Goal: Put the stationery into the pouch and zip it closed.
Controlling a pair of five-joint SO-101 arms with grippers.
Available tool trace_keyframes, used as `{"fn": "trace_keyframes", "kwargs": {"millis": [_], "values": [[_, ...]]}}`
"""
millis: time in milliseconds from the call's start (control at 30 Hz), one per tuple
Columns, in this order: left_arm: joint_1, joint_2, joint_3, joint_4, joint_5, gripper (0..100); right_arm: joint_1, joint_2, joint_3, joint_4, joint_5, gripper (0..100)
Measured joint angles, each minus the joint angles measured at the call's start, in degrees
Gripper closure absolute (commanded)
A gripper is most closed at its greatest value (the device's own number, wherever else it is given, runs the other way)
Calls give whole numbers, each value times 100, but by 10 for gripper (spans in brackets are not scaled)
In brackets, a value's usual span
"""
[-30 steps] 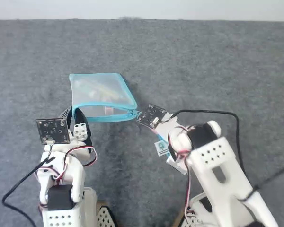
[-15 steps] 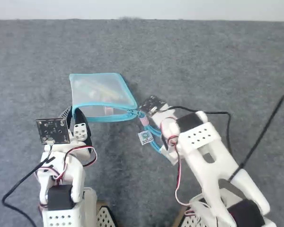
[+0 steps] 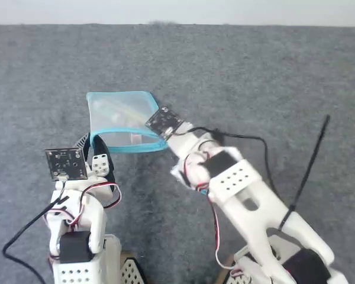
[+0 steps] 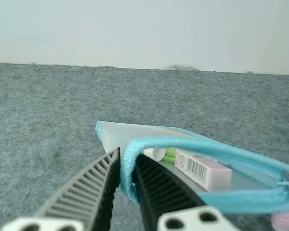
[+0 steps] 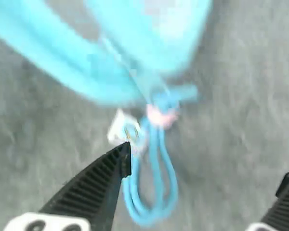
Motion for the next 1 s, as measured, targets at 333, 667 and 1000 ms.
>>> {"fn": "trace_keyframes", "kwargs": {"millis": [333,667,1000], "values": [[0,0,0,0,0,988,-255,9,431,-1257,-114,542],[0,0,0,0,0,988,-123,642,431,-1802,-114,675],[0,0,0,0,0,988,255,712,431,-1855,-220,779]]}}
